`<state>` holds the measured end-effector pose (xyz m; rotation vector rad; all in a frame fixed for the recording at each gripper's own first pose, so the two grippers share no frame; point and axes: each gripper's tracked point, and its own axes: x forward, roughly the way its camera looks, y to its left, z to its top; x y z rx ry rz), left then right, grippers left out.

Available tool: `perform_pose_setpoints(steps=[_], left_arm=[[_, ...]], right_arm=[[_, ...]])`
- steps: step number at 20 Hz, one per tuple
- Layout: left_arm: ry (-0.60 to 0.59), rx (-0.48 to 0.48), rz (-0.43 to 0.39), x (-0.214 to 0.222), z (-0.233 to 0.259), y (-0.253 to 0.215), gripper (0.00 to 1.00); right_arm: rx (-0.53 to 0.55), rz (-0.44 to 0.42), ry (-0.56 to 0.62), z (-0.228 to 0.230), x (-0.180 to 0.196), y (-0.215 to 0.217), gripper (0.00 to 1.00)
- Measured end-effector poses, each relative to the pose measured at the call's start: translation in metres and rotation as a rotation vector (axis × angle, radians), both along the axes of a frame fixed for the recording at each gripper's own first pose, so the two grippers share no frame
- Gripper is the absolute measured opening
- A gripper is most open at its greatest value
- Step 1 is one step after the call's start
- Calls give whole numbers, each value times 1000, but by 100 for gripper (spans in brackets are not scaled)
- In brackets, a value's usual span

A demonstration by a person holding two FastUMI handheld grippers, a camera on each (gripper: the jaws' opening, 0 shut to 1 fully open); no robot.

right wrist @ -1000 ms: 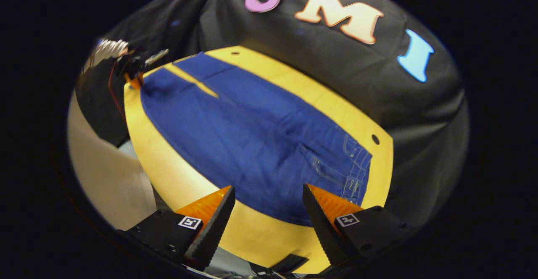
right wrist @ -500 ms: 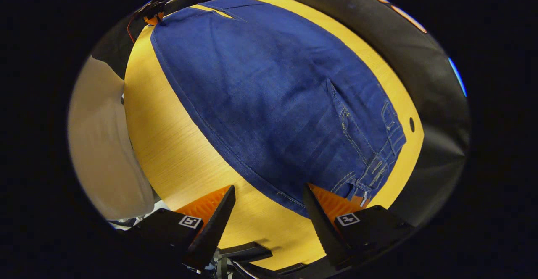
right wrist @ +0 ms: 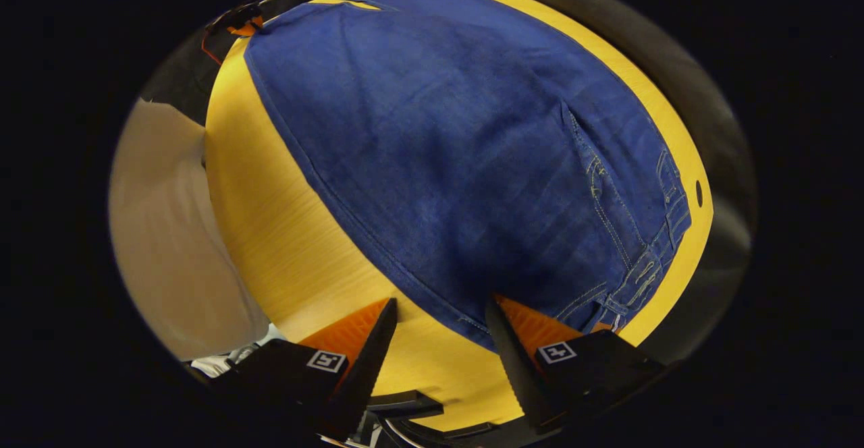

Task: Grasp the waist and the cuffs of the jeans and fold them to make the two legs overlap; first hold the waist and fold one-third of the jeans toward the cuffs, then hold the cuffs and fold the remaining one-third in the same direction to finish folding.

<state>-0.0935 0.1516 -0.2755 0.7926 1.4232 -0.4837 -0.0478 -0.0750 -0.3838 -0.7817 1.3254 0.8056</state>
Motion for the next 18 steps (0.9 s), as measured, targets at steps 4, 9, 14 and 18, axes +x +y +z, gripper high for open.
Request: perform_pose_setpoints(steps=[4,9,14,18], left_arm=[[0,-5,0,0,-1,0,0],[2,-9,-3,0,-1,-1,0],[7,-17,-7,-1,-1,-1,0],[36,-34,45,-2,0,-1,0]], right_arm=[[-6,-6,-2,2,5,3,77],[-21,16,-91,14,16,18,20],[-3,-110,-134,13,16,12,4],[-43,-186,-154,13,18,11,3]])
